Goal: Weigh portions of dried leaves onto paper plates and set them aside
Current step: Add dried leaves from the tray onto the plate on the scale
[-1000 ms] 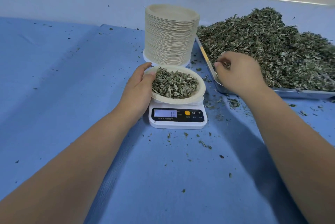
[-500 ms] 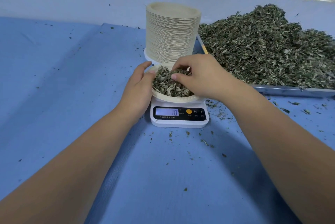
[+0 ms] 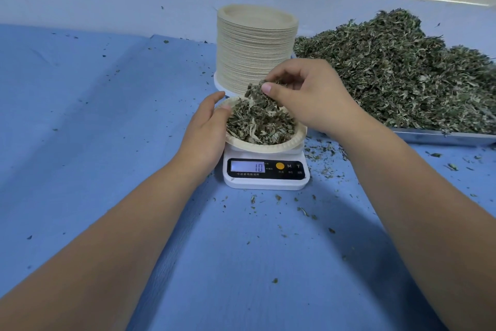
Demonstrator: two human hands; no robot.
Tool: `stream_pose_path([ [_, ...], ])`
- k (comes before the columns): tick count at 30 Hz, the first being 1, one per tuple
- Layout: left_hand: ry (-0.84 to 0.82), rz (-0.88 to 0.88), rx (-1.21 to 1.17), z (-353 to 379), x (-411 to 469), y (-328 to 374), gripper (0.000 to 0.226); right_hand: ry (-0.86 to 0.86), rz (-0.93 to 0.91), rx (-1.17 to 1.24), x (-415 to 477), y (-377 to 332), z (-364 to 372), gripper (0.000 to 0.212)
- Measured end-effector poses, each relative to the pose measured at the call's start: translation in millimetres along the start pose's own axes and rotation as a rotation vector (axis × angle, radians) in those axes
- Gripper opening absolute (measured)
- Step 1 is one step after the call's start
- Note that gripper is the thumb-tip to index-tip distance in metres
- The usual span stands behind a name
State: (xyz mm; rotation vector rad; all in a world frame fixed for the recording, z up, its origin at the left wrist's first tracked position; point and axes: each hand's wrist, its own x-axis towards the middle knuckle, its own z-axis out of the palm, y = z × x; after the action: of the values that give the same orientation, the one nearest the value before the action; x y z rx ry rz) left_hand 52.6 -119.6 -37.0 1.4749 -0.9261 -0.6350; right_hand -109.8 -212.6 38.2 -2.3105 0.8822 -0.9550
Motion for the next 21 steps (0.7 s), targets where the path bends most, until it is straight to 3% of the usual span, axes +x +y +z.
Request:
stream_pose_path([
  [12, 0.005, 0.008, 0.005, 0.2, -0.2, 0.1, 0.052, 0.086, 0.067, 0.185, -6.8, 1.9, -1.0, 0.020],
  [18, 0.001, 0.006, 0.051, -1.0, 1.1, -3.4, 0.041, 0.180, 0.106, 0.261, -8.0, 11.4, -14.2, 0.013],
  [21, 0.005, 0.012, 0.057, -0.3, 2.3, -4.6, 0.040, 0.143, 0.121, 0.247, -12.7, 14.4, -16.0, 0.012],
])
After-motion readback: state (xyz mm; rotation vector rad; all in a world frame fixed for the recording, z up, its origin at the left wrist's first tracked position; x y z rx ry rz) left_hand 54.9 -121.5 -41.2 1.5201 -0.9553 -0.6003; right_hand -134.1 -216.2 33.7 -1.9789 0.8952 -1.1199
